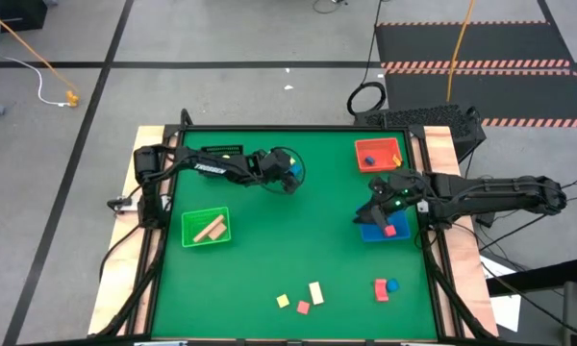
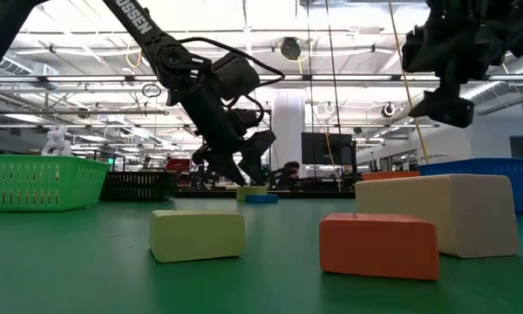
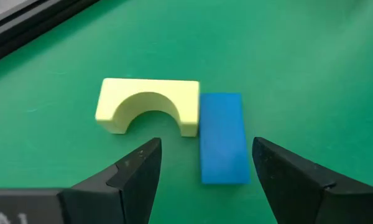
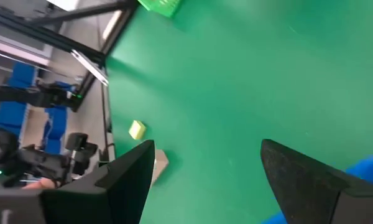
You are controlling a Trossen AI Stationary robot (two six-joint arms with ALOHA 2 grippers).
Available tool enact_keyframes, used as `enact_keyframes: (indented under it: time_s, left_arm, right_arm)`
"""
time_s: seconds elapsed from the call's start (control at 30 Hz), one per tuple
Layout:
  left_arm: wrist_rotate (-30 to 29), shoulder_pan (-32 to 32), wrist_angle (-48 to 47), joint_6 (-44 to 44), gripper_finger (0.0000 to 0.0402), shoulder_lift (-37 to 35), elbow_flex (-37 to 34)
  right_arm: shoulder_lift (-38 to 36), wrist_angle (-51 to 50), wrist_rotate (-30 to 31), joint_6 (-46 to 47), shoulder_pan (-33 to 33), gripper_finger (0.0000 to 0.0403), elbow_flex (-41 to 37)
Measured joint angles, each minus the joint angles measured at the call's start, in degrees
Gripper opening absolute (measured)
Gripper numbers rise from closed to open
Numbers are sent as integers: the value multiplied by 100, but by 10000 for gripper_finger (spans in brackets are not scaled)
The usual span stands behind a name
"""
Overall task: Sort & place blocks by color
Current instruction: Put the blue block into the orange bin
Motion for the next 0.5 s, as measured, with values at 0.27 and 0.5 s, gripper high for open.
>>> enact_keyframes:
  time_s: [0.27,0.5]
  left_arm:
    - [435,14,-15,52,261,0,0]
    - [503,97,-12,48,271,4,0]
  right_arm:
    - [0,181,-2,-31,0,281,0]
    - [0,181,25,-353,0,281,0]
